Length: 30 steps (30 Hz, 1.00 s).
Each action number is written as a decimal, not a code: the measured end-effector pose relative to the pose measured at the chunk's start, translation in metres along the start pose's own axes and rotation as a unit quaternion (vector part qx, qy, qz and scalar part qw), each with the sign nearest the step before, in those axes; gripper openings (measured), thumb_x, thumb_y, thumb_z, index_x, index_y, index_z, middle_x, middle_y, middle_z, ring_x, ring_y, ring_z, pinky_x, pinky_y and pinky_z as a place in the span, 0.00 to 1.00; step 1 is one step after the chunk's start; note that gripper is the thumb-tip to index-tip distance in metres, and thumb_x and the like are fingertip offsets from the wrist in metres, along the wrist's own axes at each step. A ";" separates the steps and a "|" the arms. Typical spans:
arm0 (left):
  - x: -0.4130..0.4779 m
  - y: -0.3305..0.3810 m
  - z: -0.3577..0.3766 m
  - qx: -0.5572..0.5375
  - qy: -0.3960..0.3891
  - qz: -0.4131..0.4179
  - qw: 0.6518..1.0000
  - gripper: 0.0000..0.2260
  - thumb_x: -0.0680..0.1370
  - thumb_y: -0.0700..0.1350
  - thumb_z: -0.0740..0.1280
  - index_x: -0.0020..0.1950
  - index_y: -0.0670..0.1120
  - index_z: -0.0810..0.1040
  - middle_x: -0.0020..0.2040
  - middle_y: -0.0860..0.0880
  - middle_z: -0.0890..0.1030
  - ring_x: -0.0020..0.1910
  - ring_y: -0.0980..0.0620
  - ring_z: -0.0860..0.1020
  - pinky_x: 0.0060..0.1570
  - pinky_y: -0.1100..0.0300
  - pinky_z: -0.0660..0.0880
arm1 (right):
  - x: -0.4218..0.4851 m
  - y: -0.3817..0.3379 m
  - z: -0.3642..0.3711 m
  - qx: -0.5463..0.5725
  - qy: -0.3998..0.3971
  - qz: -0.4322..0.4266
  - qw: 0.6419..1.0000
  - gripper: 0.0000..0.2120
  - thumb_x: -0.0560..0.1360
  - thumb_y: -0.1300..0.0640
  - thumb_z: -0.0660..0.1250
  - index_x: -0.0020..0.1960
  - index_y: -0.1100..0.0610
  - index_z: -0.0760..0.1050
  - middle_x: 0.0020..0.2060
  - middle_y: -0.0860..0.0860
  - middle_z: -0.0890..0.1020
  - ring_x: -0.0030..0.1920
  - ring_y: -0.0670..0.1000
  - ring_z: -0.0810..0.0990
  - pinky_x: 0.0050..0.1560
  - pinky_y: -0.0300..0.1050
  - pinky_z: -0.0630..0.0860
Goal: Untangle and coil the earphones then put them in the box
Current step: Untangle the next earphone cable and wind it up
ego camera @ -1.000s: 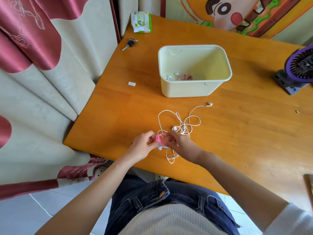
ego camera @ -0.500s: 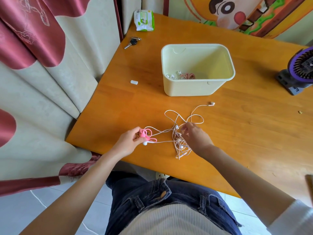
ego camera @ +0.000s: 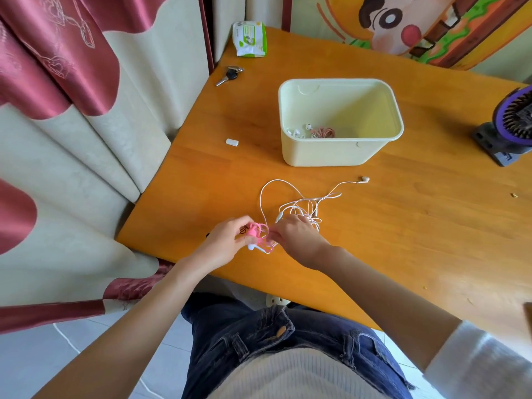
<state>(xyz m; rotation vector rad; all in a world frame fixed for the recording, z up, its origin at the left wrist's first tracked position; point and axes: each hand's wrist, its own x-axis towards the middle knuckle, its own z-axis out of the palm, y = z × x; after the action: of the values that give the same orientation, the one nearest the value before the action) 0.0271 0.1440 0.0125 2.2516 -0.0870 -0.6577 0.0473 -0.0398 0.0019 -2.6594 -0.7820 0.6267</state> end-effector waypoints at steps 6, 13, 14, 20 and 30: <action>-0.002 -0.011 -0.005 -0.064 0.061 -0.056 0.995 0.09 0.78 0.49 0.65 0.49 0.42 0.74 0.39 0.50 0.75 0.35 0.54 0.69 0.33 0.62 0.62 | -0.014 0.022 0.010 -0.081 -0.015 0.023 0.996 0.12 0.82 0.53 0.53 0.62 0.48 0.71 0.61 0.48 0.75 0.62 0.53 0.69 0.60 0.46 0.61; 0.001 0.002 0.009 -0.157 0.062 -0.088 0.982 0.09 0.79 0.47 0.63 0.54 0.42 0.76 0.51 0.47 0.80 0.50 0.49 0.76 0.44 0.62 0.69 | -0.001 -0.011 0.016 0.023 0.077 0.047 0.996 0.23 0.77 0.49 0.63 0.69 0.55 0.63 0.54 0.52 0.79 0.59 0.54 0.73 0.61 0.46 0.63; 0.002 0.004 0.012 -0.169 0.063 -0.091 0.979 0.09 0.80 0.46 0.62 0.55 0.43 0.76 0.51 0.47 0.80 0.51 0.49 0.76 0.44 0.62 0.70 | 0.002 -0.014 0.017 0.033 0.092 0.059 0.994 0.22 0.77 0.51 0.63 0.68 0.56 0.63 0.52 0.53 0.79 0.58 0.54 0.74 0.60 0.46 0.63; 0.003 0.008 0.013 -0.148 0.082 -0.086 0.982 0.10 0.80 0.47 0.62 0.52 0.41 0.75 0.50 0.46 0.80 0.48 0.50 0.76 0.40 0.65 0.67 | -0.004 -0.010 0.015 0.019 0.076 0.029 0.996 0.10 0.80 0.58 0.57 0.51 0.55 0.77 0.48 0.52 0.80 0.53 0.53 0.75 0.57 0.43 0.66; 0.008 -0.016 -0.001 -0.106 0.158 -0.138 0.972 0.10 0.80 0.48 0.61 0.52 0.41 0.74 0.49 0.43 0.79 0.43 0.48 0.74 0.36 0.60 0.66 | -0.027 0.021 -0.004 -0.045 0.008 0.056 0.997 0.10 0.79 0.60 0.55 0.49 0.52 0.74 0.51 0.49 0.79 0.55 0.52 0.74 0.55 0.42 0.62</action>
<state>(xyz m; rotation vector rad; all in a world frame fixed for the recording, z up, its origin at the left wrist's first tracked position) 0.0324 0.1535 -0.0021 2.1479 0.4405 -0.4194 0.0378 -0.0727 0.0061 -2.8020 -0.6748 0.6100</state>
